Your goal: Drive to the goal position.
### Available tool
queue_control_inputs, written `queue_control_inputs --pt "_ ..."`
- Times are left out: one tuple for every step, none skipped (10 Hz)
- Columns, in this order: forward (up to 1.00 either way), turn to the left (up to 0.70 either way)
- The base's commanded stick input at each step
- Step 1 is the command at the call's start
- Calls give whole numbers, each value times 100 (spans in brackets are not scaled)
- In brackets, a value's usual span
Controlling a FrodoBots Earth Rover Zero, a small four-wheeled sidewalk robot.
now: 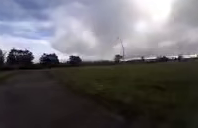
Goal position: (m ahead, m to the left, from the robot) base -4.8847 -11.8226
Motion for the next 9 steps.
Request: queue_control_inputs --pt "0 -100" --pt "0 -100" --pt "0 -100" --pt "0 -100" --pt "0 -100" --pt "0 -100" --pt "0 -100" --pt "0 -100" --pt "0 -100"
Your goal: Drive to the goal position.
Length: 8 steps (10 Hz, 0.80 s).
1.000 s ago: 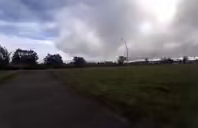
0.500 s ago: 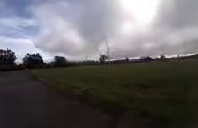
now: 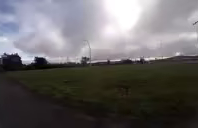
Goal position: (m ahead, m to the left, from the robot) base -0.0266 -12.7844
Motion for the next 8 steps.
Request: queue_control_inputs --pt "0 -100" --pt "0 -100" --pt "0 -100" --pt "0 -100" --pt "0 -100" --pt "0 -100" --pt "0 -100" --pt "0 -100"
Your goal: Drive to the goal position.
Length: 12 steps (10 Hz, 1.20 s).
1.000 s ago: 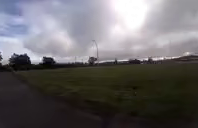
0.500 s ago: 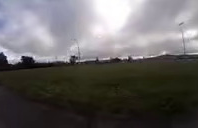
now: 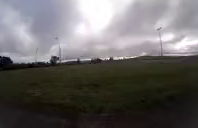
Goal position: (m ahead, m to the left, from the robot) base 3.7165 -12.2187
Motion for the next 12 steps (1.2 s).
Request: queue_control_inputs --pt "0 -100" --pt "0 -89" --pt "0 -72" --pt "0 0" --pt "0 0" --pt "0 0" --pt "0 0" --pt "0 0" --pt "0 0" --pt "0 0" --pt "0 0" --pt "0 0"
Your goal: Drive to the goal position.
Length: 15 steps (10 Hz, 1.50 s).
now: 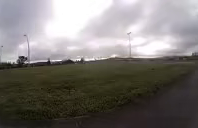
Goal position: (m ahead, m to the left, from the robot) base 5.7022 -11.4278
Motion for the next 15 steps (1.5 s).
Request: queue_control_inputs --pt "0 -10" --pt "0 -29" --pt "0 -71" --pt "0 -100" --pt "0 -100" --pt "0 -100" --pt "0 -100" --pt "0 -100" --pt "0 -87" --pt "0 0" --pt "0 0" --pt "0 0" --pt "0 -1" --pt "0 -7" --pt "0 -47"
